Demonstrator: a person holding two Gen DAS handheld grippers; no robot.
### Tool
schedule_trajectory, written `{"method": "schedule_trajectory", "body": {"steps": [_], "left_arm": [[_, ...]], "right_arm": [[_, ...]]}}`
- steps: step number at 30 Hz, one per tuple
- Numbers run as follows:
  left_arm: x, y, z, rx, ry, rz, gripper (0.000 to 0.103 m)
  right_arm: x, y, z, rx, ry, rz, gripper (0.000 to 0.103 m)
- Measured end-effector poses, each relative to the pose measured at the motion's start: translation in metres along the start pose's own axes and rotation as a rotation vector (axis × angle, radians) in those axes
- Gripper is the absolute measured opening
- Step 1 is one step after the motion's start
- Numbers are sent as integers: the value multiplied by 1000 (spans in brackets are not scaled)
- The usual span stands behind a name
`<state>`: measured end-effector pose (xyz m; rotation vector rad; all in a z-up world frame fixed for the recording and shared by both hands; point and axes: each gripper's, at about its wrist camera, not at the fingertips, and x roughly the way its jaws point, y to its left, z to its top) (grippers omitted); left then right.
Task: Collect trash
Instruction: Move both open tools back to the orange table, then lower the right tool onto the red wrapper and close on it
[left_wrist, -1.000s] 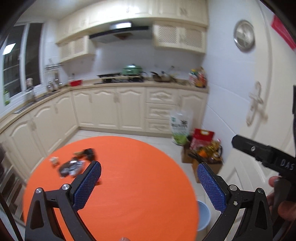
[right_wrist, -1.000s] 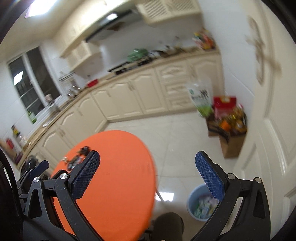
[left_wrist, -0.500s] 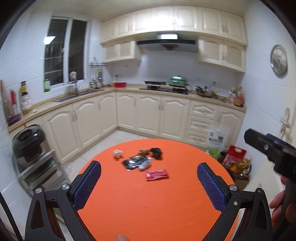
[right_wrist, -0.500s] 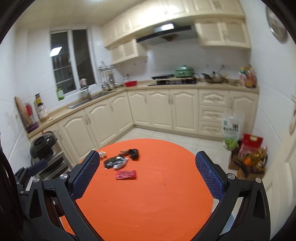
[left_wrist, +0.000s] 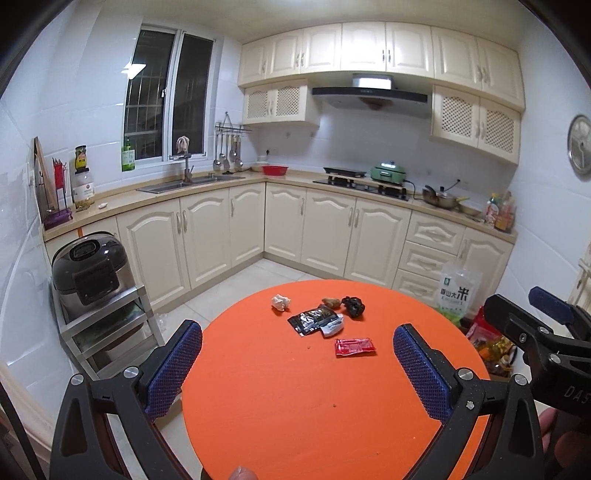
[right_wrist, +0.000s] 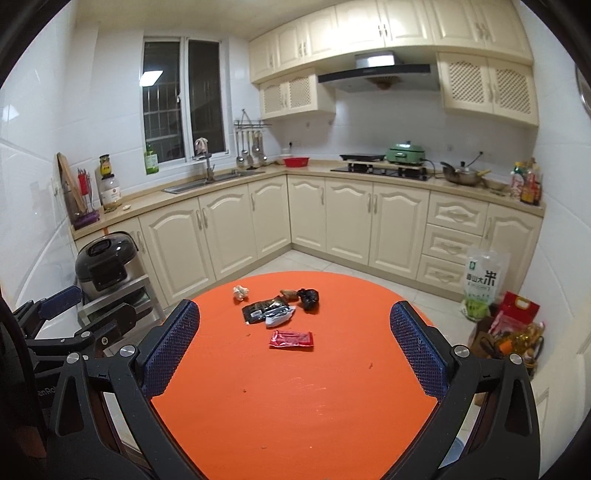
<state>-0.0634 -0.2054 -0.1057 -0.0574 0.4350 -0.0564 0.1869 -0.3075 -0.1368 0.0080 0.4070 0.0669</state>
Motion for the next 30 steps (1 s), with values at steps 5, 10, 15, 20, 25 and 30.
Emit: {"method": "schedule_trajectory", "body": {"steps": [5, 10, 15, 20, 25, 30], "left_arm": [[16, 1, 18, -4, 8, 1, 102], [45, 16, 30, -10, 46, 2, 102], [82, 33, 42, -22, 103, 7, 102], [125, 39, 55, -38, 166, 26, 102], [165, 44, 60, -39, 216, 38, 102], [205, 48, 78, -35, 257, 56, 102]], "right_arm": [[7, -7, -3, 5, 23, 10, 103], [30, -22, -10, 30, 83, 31, 103], [81, -36, -28, 16, 203, 36, 103], [157, -41, -59, -47, 367, 48, 103], [220, -32, -86, -133, 460, 73, 103], [270, -32, -100, -184, 535, 119, 102]]}}
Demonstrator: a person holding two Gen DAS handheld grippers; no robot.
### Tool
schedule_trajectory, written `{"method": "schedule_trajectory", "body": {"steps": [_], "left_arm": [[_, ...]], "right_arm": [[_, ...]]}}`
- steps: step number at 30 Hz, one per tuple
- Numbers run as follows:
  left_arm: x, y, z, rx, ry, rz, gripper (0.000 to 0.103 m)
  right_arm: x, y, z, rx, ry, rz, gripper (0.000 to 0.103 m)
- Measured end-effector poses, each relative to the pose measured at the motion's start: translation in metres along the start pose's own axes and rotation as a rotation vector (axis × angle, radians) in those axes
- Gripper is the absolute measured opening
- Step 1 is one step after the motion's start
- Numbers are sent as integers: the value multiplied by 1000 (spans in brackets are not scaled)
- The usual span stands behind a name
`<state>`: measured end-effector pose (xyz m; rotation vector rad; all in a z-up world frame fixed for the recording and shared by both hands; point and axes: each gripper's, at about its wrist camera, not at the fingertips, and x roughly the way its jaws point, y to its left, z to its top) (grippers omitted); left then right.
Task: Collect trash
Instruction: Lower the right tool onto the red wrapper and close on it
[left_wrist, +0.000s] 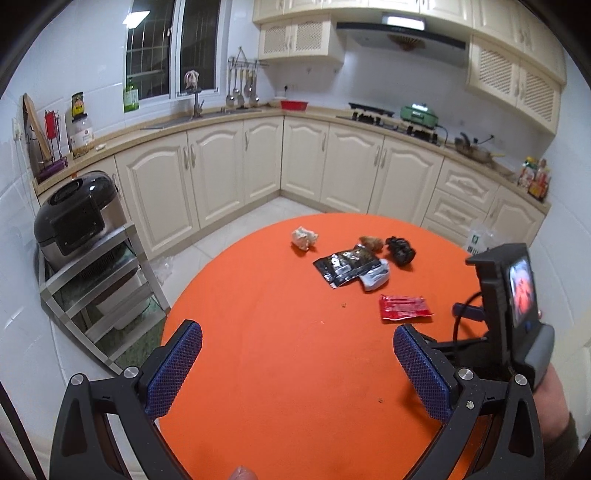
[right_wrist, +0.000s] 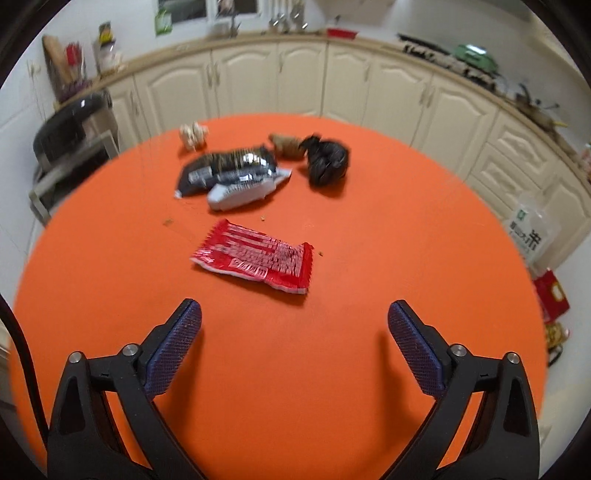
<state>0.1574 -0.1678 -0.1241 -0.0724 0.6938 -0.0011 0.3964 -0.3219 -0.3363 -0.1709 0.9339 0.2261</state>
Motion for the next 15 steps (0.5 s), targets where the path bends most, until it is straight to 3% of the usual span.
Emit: {"method": "schedule_trajectory", "body": {"steps": [4, 6, 10, 13, 15], "left_arm": [[25, -1, 19, -8, 23, 5, 102], [37, -3, 30, -6, 32, 2, 102], [59, -10, 44, -1, 45, -6, 102], [74, -14, 53, 2, 56, -14, 102], [80, -13, 54, 6, 57, -17, 102]], "right_arm": [[9, -6, 16, -63, -15, 14, 98], [14, -9, 21, -88, -7, 70, 98], [11, -9, 19, -146, -7, 102, 93], [6, -6, 16, -180, -11, 130, 74], [4, 2, 16, -214, -10, 150, 56]]}}
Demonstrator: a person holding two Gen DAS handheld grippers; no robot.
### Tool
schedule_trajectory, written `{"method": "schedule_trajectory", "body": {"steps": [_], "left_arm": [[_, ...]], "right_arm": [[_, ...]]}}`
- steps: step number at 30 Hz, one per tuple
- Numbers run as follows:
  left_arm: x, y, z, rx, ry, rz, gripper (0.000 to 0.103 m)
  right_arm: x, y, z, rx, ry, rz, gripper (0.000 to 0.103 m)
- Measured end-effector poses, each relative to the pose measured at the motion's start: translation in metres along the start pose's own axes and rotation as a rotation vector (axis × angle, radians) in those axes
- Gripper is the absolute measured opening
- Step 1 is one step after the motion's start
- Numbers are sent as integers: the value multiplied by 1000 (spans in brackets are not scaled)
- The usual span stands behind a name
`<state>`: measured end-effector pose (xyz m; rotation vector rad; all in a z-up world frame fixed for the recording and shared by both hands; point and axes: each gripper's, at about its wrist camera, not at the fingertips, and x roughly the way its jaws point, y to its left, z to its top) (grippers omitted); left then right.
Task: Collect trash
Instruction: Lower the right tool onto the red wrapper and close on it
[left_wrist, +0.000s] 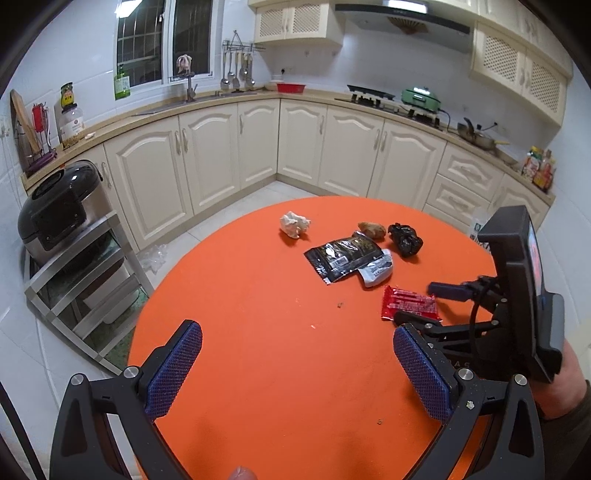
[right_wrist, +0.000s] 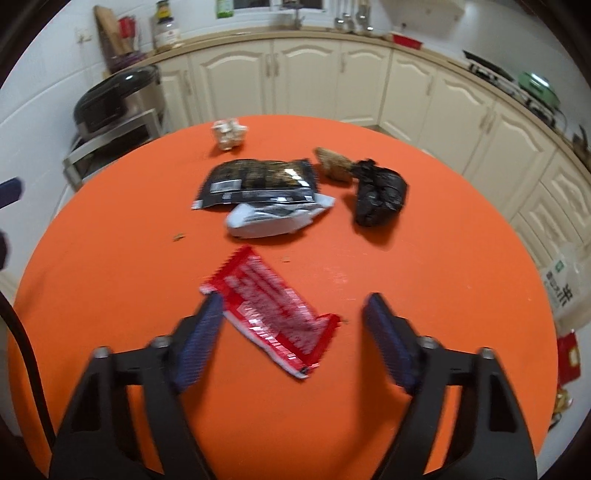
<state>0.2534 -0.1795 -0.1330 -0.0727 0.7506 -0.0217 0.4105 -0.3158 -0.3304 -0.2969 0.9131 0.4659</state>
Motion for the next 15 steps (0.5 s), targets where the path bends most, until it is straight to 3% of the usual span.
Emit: {"method": "schedule_trajectory", "body": {"steps": [4, 5, 10, 15], "left_arm": [[10, -2, 2, 11, -1, -4, 102], [13, -3, 4, 13, -2, -5, 102], [22, 1, -5, 11, 1, 2, 102], [31, 7, -17, 6, 18, 18, 102]], "right_arm": [[2, 5, 6, -20, 6, 13, 52], [2, 7, 7, -22, 11, 25, 47], [2, 24, 8, -37, 1, 44, 47], [2, 27, 12, -20, -10, 51, 21]]}}
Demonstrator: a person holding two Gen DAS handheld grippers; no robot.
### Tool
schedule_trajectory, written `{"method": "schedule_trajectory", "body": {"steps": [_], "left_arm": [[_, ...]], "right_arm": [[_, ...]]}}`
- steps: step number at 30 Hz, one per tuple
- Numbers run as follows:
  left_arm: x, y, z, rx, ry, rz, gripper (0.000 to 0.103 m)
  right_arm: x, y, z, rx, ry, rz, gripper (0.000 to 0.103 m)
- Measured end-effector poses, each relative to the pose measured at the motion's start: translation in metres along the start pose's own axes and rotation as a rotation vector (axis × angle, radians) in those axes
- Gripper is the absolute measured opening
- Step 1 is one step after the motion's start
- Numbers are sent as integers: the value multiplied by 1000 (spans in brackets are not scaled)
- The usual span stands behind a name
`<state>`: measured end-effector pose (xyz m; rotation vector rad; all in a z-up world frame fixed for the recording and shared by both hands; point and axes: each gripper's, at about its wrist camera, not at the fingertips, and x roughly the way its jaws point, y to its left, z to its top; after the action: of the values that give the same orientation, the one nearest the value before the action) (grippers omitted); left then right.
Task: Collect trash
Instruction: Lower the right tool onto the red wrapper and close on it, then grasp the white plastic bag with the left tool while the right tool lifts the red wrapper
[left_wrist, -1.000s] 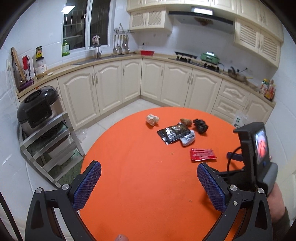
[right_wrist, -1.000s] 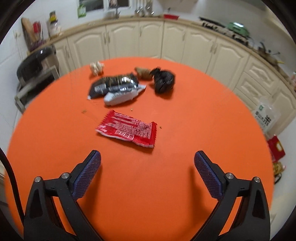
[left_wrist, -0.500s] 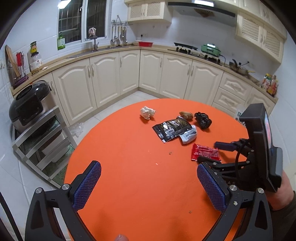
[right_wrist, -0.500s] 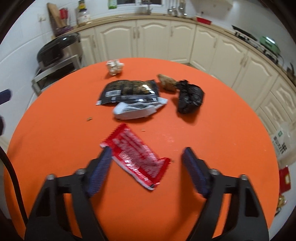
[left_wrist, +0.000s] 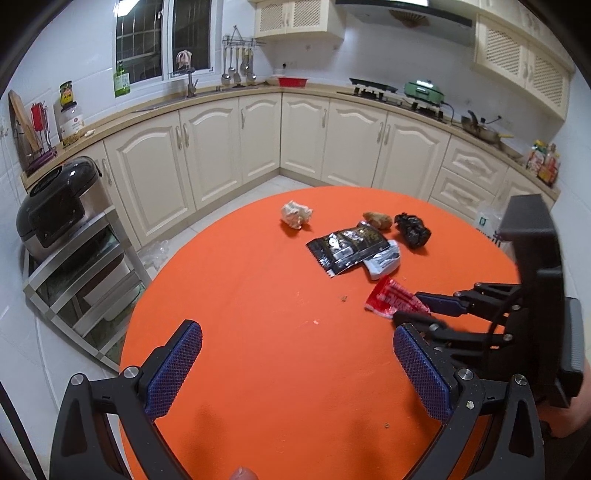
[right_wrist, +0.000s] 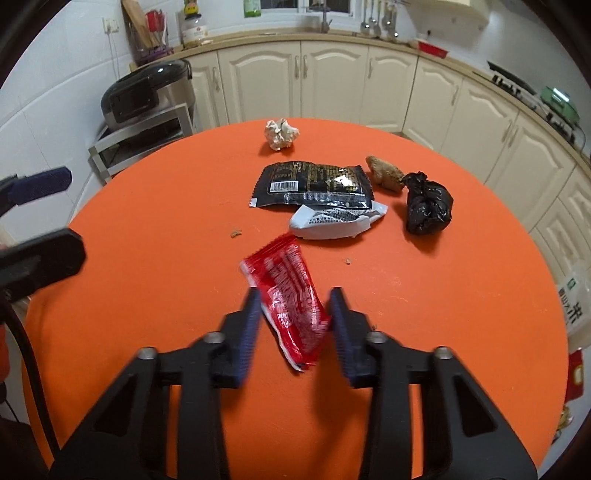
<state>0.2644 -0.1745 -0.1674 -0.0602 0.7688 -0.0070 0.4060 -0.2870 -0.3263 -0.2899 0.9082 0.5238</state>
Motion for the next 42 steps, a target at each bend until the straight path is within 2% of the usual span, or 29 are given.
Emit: {"method": "schedule_trajectory", "body": {"steps": [2, 5, 10, 20, 26, 29, 32, 34, 35, 36, 37, 38, 42], "left_arm": [[3, 2, -1, -1, 2, 5, 102], [6, 4, -1, 9, 2, 4, 102], [20, 2, 5, 35, 5, -8, 102], [76, -36, 33, 75, 67, -67, 102], [106, -67, 47, 106, 95, -105, 89], [120, -80, 55, 126, 94, -99, 88], [138, -96, 62, 155, 83, -62, 87], [149, -102, 64, 173, 96, -64, 67], [157, -104, 63, 187, 117, -65, 49], [160, -106, 63, 200, 111, -55, 48], [158, -107, 62, 208, 94, -53, 41], [159, -107, 60, 212, 99, -74, 28], [155, -105, 54, 210, 82, -102, 18]], "right_arm": [[-3, 0, 1, 22, -15, 23, 12], [-3, 1, -2, 40, -19, 25, 12], [-13, -16, -12, 139, -41, 38, 11], [-32, -54, -30, 270, -83, 5, 11], [-40, -83, -38, 357, -107, 1, 11], [-43, -94, -43, 381, -119, -1, 11], [-46, -105, -47, 400, -126, -6, 12], [-47, -110, -49, 409, -131, -5, 11], [-47, -112, -50, 412, -133, -4, 11], [-48, -113, -51, 413, -135, -4, 11], [-49, -114, -52, 414, -136, -3, 11], [-49, -114, -52, 415, -139, -2, 11], [-50, -112, -55, 426, -146, 5, 12]]}}
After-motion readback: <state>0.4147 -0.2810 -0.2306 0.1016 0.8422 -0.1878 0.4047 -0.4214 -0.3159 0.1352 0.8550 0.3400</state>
